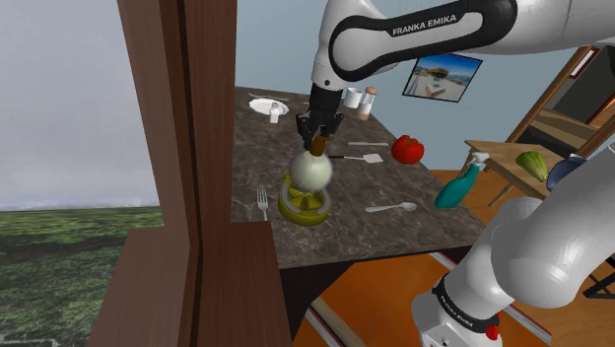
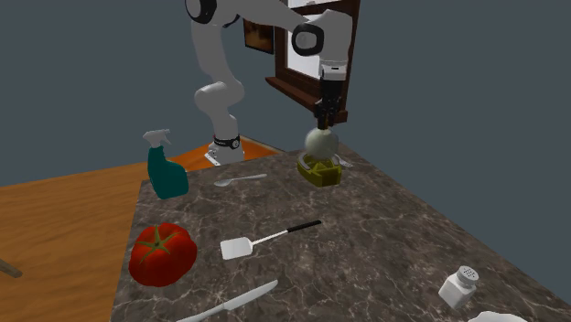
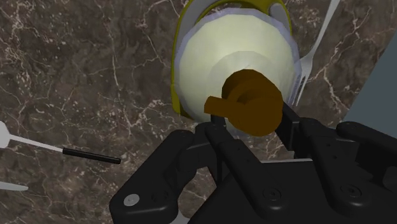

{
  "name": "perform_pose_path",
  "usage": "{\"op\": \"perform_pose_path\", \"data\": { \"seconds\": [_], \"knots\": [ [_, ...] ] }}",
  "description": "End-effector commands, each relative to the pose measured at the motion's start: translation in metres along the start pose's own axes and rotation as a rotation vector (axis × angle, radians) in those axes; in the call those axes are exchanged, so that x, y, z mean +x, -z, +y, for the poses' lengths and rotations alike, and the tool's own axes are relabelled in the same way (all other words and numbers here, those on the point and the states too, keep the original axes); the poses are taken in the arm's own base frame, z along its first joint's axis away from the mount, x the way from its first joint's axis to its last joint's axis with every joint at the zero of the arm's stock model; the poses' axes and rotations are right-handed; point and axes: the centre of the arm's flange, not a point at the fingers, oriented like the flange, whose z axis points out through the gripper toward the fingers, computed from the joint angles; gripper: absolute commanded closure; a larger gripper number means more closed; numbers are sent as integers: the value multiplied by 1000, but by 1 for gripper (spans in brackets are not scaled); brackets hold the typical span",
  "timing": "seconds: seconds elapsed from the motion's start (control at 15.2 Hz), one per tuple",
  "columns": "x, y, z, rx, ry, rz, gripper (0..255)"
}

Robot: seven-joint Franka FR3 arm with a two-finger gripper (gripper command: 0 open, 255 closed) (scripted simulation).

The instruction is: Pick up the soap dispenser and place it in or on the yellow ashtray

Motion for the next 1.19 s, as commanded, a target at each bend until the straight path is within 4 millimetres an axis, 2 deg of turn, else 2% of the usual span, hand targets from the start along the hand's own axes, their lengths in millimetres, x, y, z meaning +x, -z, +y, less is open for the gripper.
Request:
{"op": "perform_pose_path", "data": {
  "seconds": [0.0,0.07,0.53,0.59,0.92,1.12],
  "knots": [
    [0,-11,-1,0,0,1,255],
    [0,-16,-1,0,0,1,255],
    [0,-16,-1,0,0,1,255],
    [0,-16,-1,0,0,1,0],
    [0,-16,-1,0,0,1,0],
    [0,24,-1,0,0,1,0]
  ]
}}
